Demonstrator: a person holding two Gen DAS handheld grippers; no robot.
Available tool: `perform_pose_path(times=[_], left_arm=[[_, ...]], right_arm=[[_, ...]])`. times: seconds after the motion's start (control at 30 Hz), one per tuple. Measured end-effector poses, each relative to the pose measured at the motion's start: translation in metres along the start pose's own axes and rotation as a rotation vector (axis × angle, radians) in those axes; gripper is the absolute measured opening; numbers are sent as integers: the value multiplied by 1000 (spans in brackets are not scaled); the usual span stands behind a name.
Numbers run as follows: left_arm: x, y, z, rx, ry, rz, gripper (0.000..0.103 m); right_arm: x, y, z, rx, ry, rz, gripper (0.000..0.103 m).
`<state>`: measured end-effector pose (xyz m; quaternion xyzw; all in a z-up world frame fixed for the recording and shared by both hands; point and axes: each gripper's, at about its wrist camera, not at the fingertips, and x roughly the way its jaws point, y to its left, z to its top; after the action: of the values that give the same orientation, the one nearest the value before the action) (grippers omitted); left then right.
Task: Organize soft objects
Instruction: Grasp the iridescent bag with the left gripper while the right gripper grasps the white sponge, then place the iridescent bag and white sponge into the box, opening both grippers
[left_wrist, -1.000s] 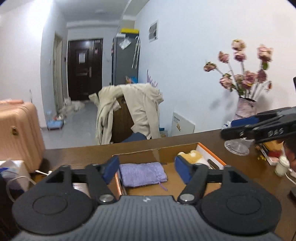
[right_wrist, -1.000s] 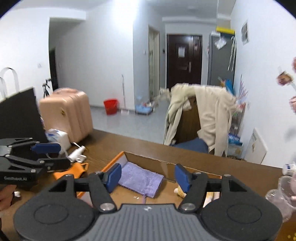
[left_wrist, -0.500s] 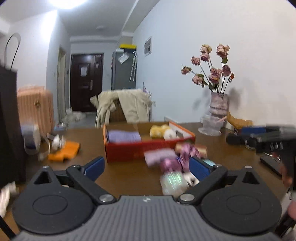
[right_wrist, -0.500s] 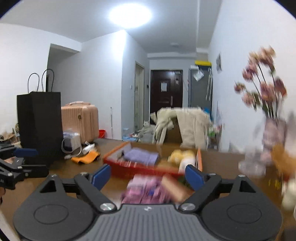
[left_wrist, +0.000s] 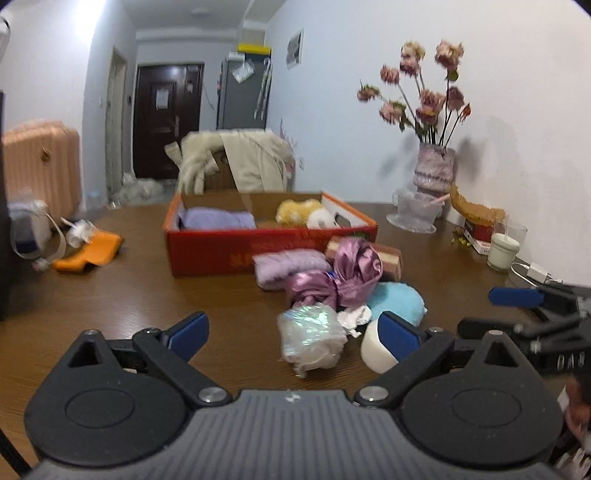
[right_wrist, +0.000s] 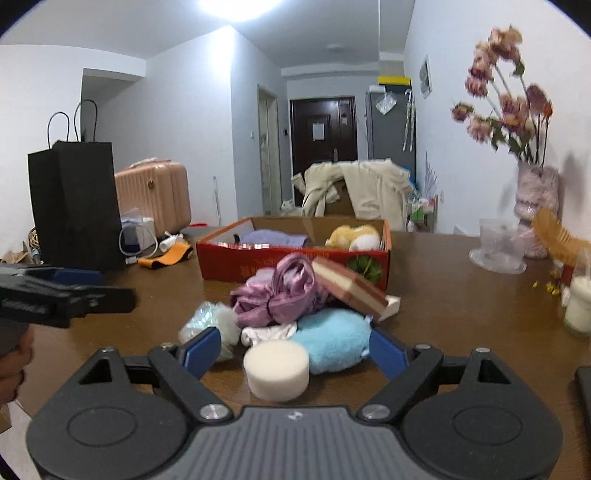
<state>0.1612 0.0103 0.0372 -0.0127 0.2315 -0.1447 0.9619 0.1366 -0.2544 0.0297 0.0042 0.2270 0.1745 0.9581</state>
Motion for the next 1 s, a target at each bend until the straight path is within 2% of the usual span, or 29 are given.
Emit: perform_pose_path(times=[0.17, 0.23, 0.3, 0.33, 0.37, 0.4, 0.5, 0.63, 0.77, 0.9, 1.0], left_arm=[[52, -14, -6, 14, 32, 25, 95], [63, -12, -8, 6, 47, 20, 84], [74, -6, -10, -9, 83, 2, 59], [78, -3, -12, -21, 104, -11, 53], [80, 0, -13, -33, 117, -22, 42], [80, 4, -14, -45, 122, -35, 39], [74, 7, -14, -40, 114, -45, 36], [62, 8, -14, -35, 115, -52, 33], [34, 14, -5, -51, 71, -116, 33], [21, 33, 31, -72, -34, -121, 34], [39, 54, 70, -83, -68, -80, 34]], right_arm=[[27, 1, -1, -36, 53, 15, 84], [37, 4, -1, -45, 65, 44, 83], [51, 9, -1, -63, 80, 63, 82], [59, 11, -2, -69, 90, 61, 81], [65, 12, -3, -74, 101, 60, 77], [72, 15, -3, -81, 115, 60, 71], [83, 17, -4, -77, 145, 71, 57], [78, 23, -5, -88, 154, 95, 54], [57, 18, 4, -64, 130, 151, 52], [45, 0, 38, -3, 49, 196, 52], [60, -14, 79, -20, -9, 188, 52]])
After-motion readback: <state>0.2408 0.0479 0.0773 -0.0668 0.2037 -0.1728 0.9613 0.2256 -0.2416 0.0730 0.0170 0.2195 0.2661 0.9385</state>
